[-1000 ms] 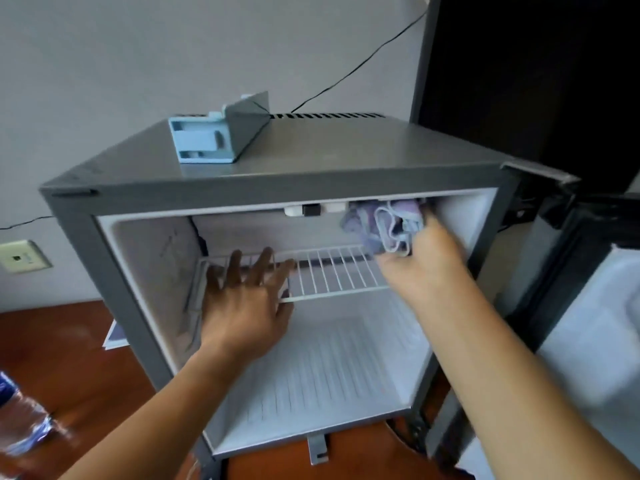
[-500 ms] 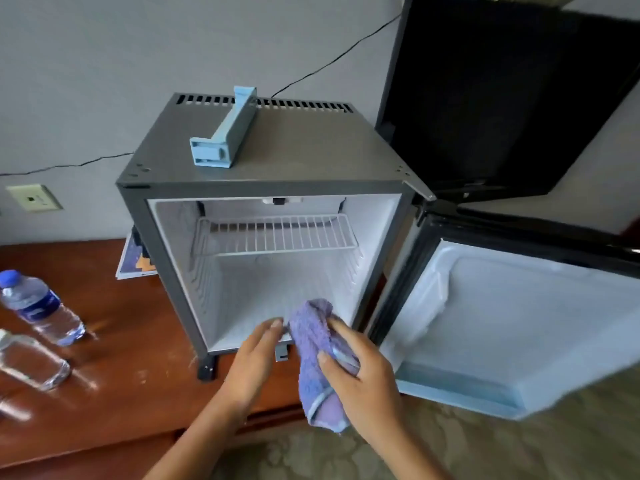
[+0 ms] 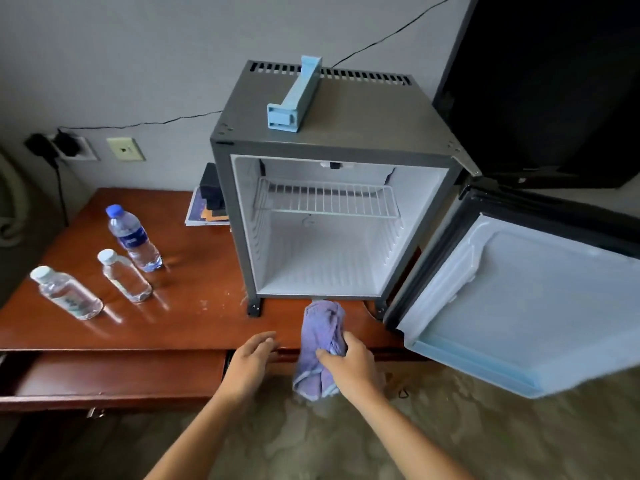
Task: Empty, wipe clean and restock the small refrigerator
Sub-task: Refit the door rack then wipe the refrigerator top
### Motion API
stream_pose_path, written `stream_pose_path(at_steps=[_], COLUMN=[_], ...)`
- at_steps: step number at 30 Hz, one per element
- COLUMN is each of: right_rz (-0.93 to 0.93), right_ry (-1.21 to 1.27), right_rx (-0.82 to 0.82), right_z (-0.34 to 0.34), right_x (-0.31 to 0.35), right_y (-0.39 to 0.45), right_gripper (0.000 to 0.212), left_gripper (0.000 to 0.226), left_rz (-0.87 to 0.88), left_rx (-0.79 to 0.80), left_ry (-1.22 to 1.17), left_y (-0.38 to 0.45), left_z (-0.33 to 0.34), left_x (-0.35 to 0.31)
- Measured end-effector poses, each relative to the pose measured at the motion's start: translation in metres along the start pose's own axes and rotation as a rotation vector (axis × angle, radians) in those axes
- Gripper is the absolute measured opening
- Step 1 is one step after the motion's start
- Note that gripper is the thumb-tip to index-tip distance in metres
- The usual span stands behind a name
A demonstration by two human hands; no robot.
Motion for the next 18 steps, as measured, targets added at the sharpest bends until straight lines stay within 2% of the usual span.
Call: stream_pose_path(at_steps=[4, 8, 12, 14, 18], right_rz=[-0.032, -0.104, -0.200, -0.382, -0.962], right_ry=[-0.045, 0.046, 0.001, -0.023, 0.045], right_rx=[0.010, -0.078, -0.063, -0.163, -0.564], right_z=[0.022, 0.033, 0.032, 0.022, -0.012], right_x=[0.036, 0.073, 0.112, 0.154, 0.270], right_y=[0.053, 0.090, 0.075, 0.056, 0.000], right_gripper=[0.042, 0.047, 0.063, 0.060, 0.040], left_gripper=[0.027, 0.031, 0.039, 0.039, 0.030], left_rz=[0.210, 0.307, 0.428, 0.472, 0.598], left_rx=[-0.102, -0.117, -0.134, -0.150, -0.155], left_ry=[0.345, 0.378, 0.400, 0.390, 0.381], left_y=[0.002, 0.020, 0.033, 0.035, 0.030], left_z=[-0.036, -0.069, -0.103, -0.117, -0.133], left_x=[-0.015, -0.059, -0.109, -0.131, -0.168])
Point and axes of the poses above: each hand's wrist, its own y-axis towards the middle knuckle, its own z-axis out of the palm, x = y × z, the point moved 3 cm from there along y, towards the middle knuckle, and after that the axes turned 13 degrees about y, right-handed, at the moved point
